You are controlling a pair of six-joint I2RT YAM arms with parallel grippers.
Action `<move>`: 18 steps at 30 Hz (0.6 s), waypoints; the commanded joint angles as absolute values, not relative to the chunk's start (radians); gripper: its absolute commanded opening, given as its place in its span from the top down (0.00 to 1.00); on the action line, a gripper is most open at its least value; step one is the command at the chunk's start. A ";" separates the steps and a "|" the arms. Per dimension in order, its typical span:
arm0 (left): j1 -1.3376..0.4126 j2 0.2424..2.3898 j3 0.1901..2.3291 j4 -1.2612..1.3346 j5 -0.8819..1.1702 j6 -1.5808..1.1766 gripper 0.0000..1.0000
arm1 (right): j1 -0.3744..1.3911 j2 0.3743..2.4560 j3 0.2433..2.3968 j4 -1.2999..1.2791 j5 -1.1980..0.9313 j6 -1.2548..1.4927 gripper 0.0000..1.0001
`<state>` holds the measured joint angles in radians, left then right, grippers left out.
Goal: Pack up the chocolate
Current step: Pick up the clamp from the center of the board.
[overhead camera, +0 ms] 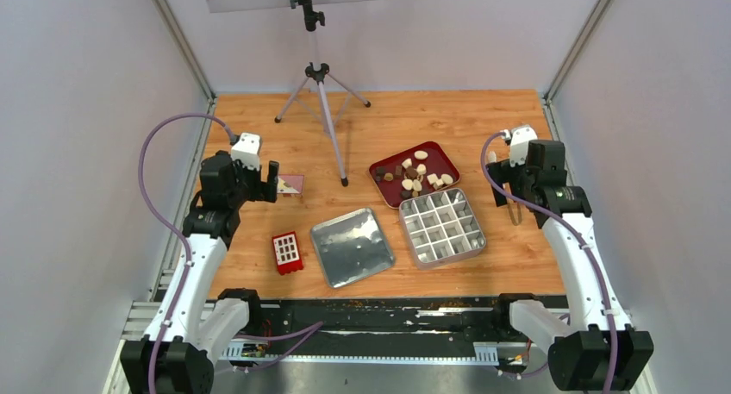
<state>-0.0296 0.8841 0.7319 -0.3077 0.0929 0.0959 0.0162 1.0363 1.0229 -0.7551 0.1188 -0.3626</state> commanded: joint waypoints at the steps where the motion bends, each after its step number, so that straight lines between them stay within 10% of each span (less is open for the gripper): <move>1: -0.034 0.863 0.746 -0.309 0.116 0.103 0.00 | 0.013 1.019 0.961 -0.735 0.110 -0.358 0.00; 13: -0.130 0.881 0.805 -0.417 0.382 0.331 0.04 | -0.207 1.417 1.142 -0.777 -0.258 -0.375 0.06; 18: -0.204 0.881 0.838 -0.527 0.419 0.467 0.05 | -0.260 1.553 1.229 -0.768 -0.222 -0.422 0.42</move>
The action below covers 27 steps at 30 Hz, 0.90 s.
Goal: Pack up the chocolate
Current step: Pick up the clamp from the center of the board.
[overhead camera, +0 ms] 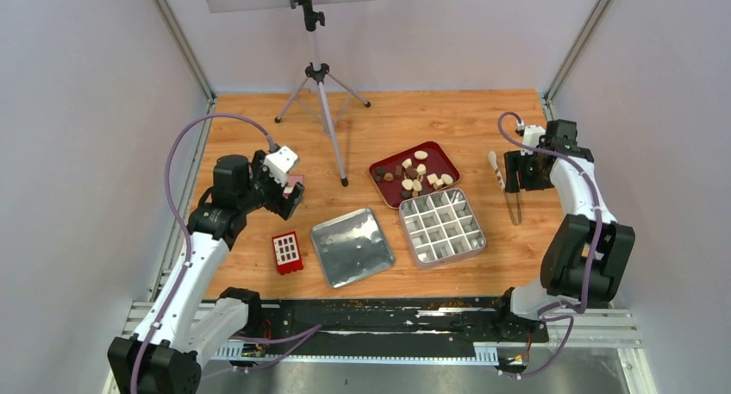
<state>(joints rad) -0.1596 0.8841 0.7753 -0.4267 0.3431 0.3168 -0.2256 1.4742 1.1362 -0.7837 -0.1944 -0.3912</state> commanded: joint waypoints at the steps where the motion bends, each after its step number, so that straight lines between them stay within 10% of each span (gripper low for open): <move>1: -0.218 0.888 0.849 -0.557 0.416 0.493 0.05 | -0.269 1.585 1.245 -0.782 -0.222 -0.429 0.49; 27: -0.402 0.961 0.973 -0.675 0.412 0.651 0.07 | -0.301 1.850 1.220 -0.667 -0.063 -0.494 0.72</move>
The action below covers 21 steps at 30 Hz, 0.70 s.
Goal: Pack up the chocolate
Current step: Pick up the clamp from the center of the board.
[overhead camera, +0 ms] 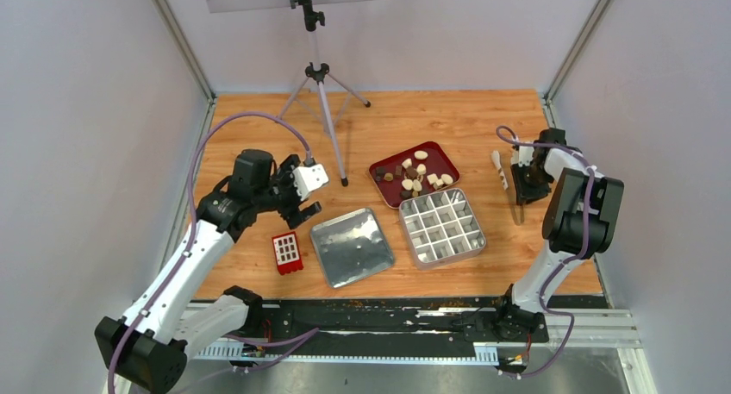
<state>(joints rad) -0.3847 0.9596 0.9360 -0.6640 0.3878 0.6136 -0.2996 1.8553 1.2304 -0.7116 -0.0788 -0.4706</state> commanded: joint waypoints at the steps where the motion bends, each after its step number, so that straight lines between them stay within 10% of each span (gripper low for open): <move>1: -0.406 0.963 0.971 -0.678 0.428 0.661 0.07 | -0.299 1.849 1.210 -0.661 -0.058 -0.499 0.72; 8: -0.452 0.964 0.973 -0.681 0.442 0.728 0.07 | -0.290 1.820 1.179 -0.675 -0.017 -0.528 1.00; 21: -0.677 0.917 0.962 -0.247 0.195 0.965 0.00 | -0.228 1.503 1.467 -1.114 -0.339 -0.500 1.00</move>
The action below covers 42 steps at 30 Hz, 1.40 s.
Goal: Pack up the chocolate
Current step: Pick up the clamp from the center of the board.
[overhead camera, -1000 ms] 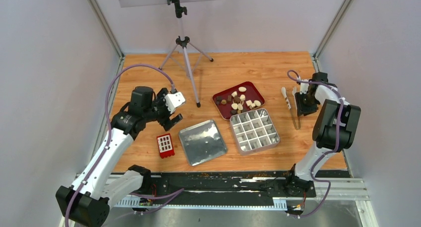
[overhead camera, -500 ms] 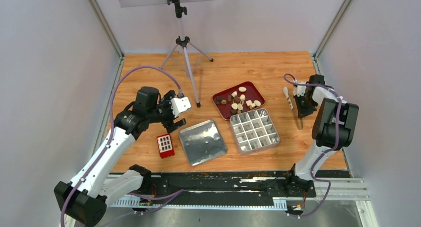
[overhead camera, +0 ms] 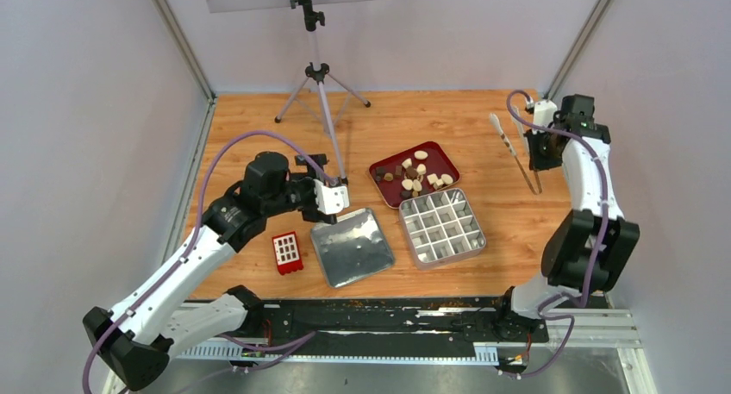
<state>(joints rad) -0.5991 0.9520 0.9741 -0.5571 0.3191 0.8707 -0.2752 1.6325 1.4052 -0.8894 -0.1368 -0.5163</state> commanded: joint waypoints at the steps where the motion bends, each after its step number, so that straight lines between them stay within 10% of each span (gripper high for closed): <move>1: -0.699 0.926 0.962 -0.215 0.208 1.019 0.00 | -0.207 1.476 1.460 -1.149 -0.384 -0.500 1.00; 10: -0.882 1.125 1.000 0.085 0.354 1.414 0.04 | 0.056 1.351 1.358 -1.248 -0.605 -0.450 1.00; 26: -0.958 1.459 1.316 -0.211 0.309 1.660 0.17 | 0.106 1.429 1.428 -1.239 -0.722 -0.341 1.00; 42: -0.975 1.588 1.360 -0.258 0.185 1.750 0.48 | 0.108 1.409 1.414 -1.250 -0.773 -0.332 1.00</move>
<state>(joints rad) -0.9691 1.5795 1.3373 -0.2722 0.2199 1.7172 0.1024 1.4384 1.3945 -1.2602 -0.7174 -0.3367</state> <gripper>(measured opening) 0.557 0.015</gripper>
